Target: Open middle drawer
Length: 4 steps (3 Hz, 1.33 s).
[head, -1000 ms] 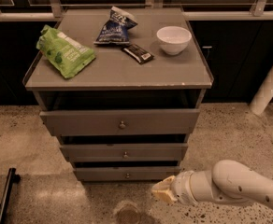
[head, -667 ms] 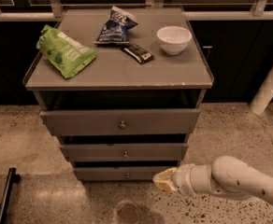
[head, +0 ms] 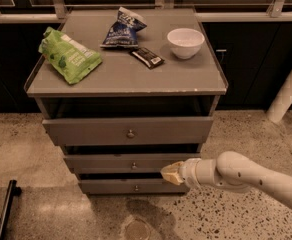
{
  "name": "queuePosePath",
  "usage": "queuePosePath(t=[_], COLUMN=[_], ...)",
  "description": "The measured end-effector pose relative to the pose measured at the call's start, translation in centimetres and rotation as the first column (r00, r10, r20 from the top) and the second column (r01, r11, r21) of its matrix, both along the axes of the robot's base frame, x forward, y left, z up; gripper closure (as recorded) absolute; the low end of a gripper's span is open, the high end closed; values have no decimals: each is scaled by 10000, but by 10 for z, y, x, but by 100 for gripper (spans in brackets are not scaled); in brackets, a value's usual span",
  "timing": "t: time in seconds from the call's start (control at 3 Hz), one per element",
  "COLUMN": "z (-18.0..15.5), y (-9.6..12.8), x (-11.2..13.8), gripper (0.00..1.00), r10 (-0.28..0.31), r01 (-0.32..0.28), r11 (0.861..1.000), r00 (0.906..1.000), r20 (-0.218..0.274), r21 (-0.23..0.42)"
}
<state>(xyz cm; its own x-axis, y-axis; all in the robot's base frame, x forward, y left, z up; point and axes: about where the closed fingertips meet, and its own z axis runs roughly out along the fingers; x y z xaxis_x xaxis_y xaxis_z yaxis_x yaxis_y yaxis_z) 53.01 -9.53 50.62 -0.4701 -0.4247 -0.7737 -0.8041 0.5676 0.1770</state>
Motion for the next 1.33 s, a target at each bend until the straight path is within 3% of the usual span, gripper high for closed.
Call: queuePosePath(t=[0.33, 0.67, 1.0, 1.33], z=[0, -3, -15, -17], y=[0, -3, -3, -19], x=[0, 5, 2, 27], gripper=[100, 100, 100, 100], r10=[1, -694, -2105, -3774], r01=[-1, 688, 1975, 3440], r11=[10000, 9975, 9742, 9217], r00=[10000, 9967, 9698, 9021], r20=[0, 413, 1233, 2091], r21=[0, 165, 1094, 1794])
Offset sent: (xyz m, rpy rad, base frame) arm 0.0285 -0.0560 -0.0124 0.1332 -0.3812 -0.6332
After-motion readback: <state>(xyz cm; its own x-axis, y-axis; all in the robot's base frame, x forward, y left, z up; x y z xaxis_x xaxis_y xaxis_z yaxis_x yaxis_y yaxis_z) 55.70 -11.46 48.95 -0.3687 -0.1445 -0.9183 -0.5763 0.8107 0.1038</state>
